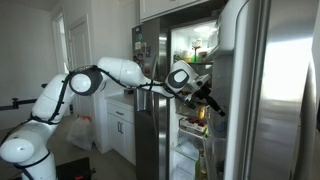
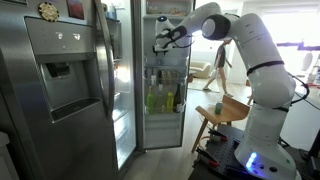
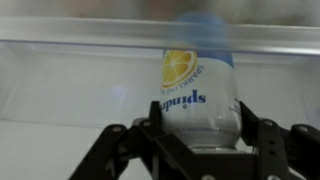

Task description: Move the can in the fridge to the right

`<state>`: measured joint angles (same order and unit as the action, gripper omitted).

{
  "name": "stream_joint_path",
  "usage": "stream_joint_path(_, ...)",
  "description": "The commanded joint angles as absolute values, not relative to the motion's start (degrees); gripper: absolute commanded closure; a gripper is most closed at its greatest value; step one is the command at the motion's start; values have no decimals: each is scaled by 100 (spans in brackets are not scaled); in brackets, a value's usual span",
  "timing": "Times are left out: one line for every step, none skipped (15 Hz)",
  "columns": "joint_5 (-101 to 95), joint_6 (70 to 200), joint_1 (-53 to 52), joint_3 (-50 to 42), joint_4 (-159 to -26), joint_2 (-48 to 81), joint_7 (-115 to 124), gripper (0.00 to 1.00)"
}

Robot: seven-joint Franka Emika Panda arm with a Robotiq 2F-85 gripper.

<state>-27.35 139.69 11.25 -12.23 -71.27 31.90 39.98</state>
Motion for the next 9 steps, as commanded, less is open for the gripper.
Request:
stream_joint_path(-2766, 13906, 1118, -1305, -7462, 2900, 4148, 53)
stream_joint_path(-2768, 13911, 1125, -1324, -7490, 2881, 4154, 53)
stream_joint_path(-2773, 13920, 1130, -1345, -7529, 2854, 4163, 53)
stream_joint_path(-2773, 13922, 1133, -1368, -7572, 2824, 4170, 53)
stream_joint_path(-2776, 13930, 1134, -1392, -7617, 2795, 4187, 53)
stream_joint_path(-2774, 13939, 1138, -1407, -7672, 2759, 4228, 53)
stream_joint_path(-2772, 13953, 1146, -1415, -7736, 2716, 4251, 53)
stream_joint_path(-2775, 13960, 1155, -1423, -7784, 2681, 4260, 53)
stream_joint_path(-2774, 13966, 1167, -1431, -7843, 2638, 4269, 53)
